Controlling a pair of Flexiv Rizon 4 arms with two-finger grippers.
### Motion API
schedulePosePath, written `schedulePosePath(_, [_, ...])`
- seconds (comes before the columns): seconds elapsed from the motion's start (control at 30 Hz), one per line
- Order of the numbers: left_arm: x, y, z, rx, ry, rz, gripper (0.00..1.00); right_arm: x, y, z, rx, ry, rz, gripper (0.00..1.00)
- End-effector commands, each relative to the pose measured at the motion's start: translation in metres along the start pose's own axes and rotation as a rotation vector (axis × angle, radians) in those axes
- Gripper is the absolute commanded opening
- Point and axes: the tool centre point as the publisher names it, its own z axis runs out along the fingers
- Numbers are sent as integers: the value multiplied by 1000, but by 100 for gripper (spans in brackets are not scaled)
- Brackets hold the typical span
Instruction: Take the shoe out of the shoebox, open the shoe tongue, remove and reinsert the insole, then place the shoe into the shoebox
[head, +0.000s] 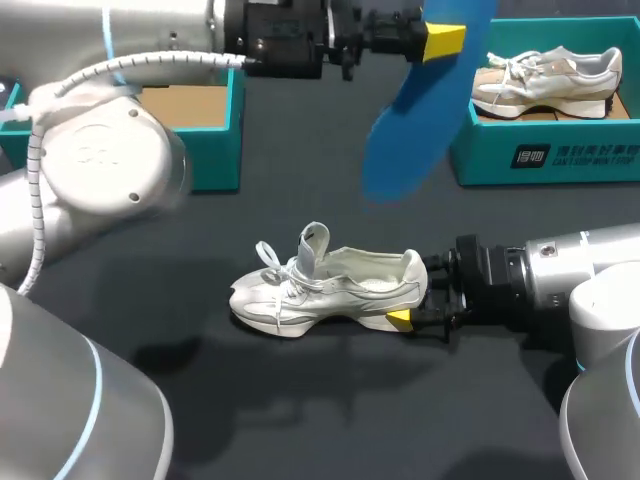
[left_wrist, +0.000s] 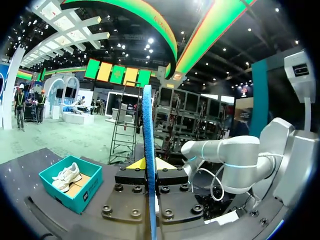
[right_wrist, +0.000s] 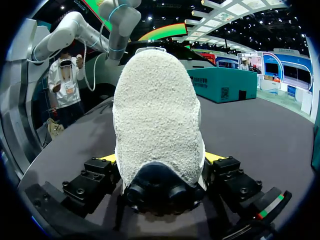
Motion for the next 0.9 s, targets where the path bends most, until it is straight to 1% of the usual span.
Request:
schedulePosePath(0.03, [4,3,-21,56,14,7,0,1,1,0,2,-2,0,0])
schedulePosePath(0.33, [4,3,-21,56,14,7,0,1,1,0,2,-2,0,0])
schedulePosePath(0.4, [8,3,-25,64,11,8,0,1,1,0,2,-2,0,0])
schedulePosePath(0.7, [23,12,-44,46,-8,13,0,1,1,0,2,-2,0,0])
schedulePosePath(0.9, [34,20,-49,34,-3,8,0,1,1,0,2,-2,0,0])
